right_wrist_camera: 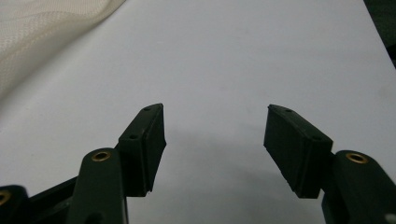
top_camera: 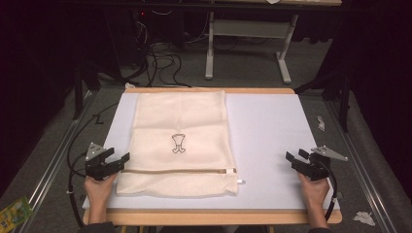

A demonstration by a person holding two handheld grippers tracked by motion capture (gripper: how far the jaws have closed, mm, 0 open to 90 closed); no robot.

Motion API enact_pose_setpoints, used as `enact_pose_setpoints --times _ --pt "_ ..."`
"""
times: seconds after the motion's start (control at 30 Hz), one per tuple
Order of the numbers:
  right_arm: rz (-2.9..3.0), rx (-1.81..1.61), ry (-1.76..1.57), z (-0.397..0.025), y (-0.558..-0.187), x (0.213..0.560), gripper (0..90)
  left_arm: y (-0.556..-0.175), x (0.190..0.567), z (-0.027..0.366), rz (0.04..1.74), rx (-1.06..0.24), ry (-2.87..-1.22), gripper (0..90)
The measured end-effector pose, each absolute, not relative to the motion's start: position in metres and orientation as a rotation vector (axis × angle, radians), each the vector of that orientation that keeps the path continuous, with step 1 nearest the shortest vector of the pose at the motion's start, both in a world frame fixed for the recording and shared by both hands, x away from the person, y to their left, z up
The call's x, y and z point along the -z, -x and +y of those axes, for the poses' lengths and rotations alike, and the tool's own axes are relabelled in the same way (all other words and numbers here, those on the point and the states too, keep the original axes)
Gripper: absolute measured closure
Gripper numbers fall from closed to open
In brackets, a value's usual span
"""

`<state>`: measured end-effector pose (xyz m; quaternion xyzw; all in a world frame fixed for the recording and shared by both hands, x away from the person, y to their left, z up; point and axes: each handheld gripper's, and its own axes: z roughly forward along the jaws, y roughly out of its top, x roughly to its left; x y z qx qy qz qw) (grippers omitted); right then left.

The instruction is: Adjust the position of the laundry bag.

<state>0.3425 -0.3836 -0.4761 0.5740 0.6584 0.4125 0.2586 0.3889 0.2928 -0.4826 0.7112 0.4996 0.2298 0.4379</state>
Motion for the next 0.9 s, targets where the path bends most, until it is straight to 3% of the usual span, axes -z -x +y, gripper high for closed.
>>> enact_pose_setpoints --times 0.13,0.67,0.9 --pt "1.813 -1.128 -1.547 -0.3833 -0.3435 0.4763 39.0 -0.39 0.4828 0.294 1.251 -0.556 -1.766 32.3" --pt "1.845 -1.06 -1.529 -0.3774 -0.3449 0.4751 39.1 -0.3936 0.4826 0.294 1.269 -0.532 -1.787 33.3" --pt "1.816 -1.073 -1.551 -0.3808 -0.3438 0.4723 45.0 -0.3935 0.4819 0.2945 1.272 -0.531 -1.778 31.9"
